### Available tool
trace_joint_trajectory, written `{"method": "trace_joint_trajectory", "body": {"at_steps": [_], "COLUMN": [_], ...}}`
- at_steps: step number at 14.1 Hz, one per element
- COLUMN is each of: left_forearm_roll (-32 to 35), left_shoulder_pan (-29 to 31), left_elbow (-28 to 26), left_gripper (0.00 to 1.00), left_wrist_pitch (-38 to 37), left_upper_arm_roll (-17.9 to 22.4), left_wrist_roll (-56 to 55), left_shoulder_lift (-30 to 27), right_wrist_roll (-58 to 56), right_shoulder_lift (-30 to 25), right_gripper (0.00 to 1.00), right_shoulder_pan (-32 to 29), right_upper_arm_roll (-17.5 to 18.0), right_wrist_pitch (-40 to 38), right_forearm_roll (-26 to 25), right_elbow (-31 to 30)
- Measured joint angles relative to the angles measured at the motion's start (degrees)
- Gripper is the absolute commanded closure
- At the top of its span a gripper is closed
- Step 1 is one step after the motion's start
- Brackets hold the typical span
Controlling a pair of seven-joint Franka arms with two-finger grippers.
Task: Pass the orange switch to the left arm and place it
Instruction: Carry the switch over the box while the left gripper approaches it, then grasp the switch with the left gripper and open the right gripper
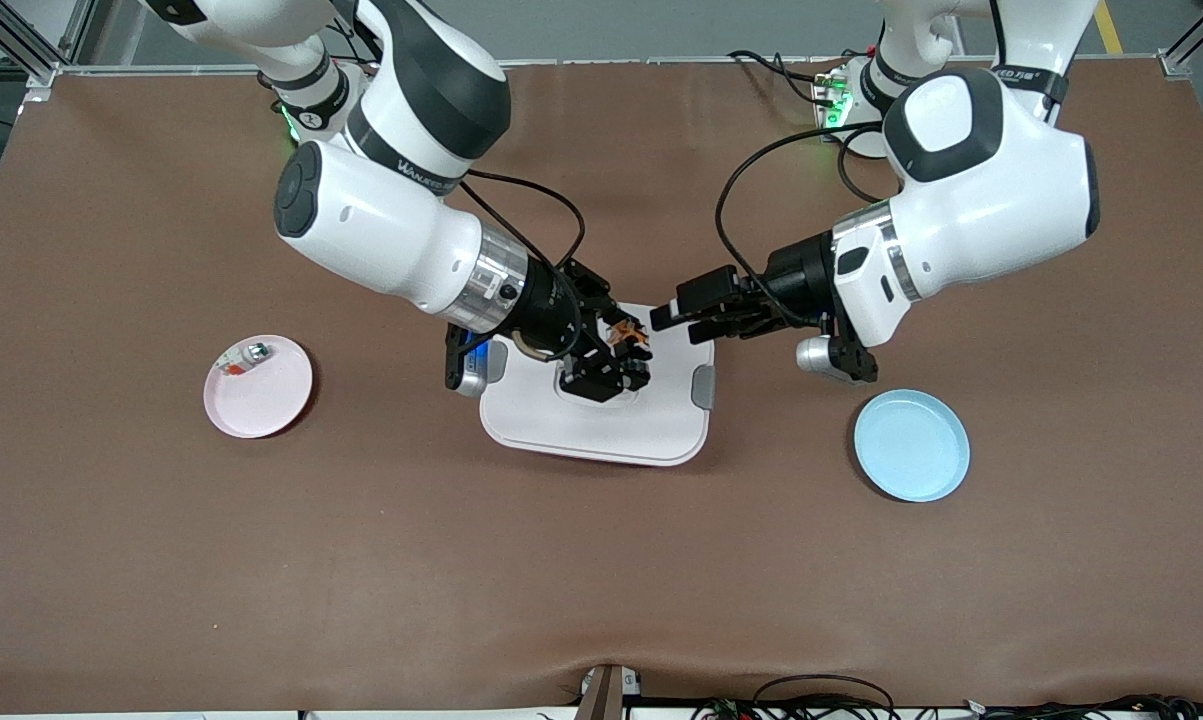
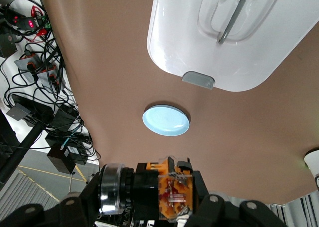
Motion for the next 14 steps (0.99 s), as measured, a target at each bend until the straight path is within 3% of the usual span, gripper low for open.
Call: {"method": "trace_joint_trajectory", "body": {"at_steps": [4, 9, 10, 12, 13, 14], "left_forearm_roll": [-1.13, -1.14, -1.2, -1.37, -1.27, -1.28], "left_shoulder_pan": [-1.28, -1.34, -1.36, -1.4, -1.41, -1.42], "left_elbow": [0.02, 0.02, 0.04, 0.11, 0.11, 0.11], "left_gripper": [0.33, 0.61, 0.69, 0.94, 1.0, 1.0], "left_wrist_pitch": [3.57, 3.68, 3.68, 3.71, 3.71, 3.71], "left_upper_arm_roll": [-0.03, -0.03, -0.04, -0.08, -0.08, -0.08], "left_wrist_roll": [2.02, 7.72, 8.74, 10.48, 11.49, 11.76], "left_shoulder_lift": [1.37, 1.98, 2.21, 2.51, 2.58, 2.61], "right_wrist_roll": [0.92, 2.41, 2.67, 3.37, 3.93, 4.23], "right_shoulder_lift": [1.46, 1.99, 2.03, 2.26, 2.32, 2.35], "right_gripper": [1.0, 1.0, 1.0, 1.0, 1.0, 1.0], "right_shoulder_pan": [1.1, 1.36, 1.38, 1.41, 1.41, 1.41], "right_upper_arm_roll": [0.0, 0.0, 0.0, -0.03, -0.06, -0.08], "right_wrist_pitch": [2.71, 3.56, 3.53, 3.52, 3.41, 3.4], "right_forearm_roll": [0.01, 0.01, 0.0, 0.01, 0.0, 0.0], "right_elbow": [1.4, 1.87, 1.85, 1.86, 1.87, 1.87]}}
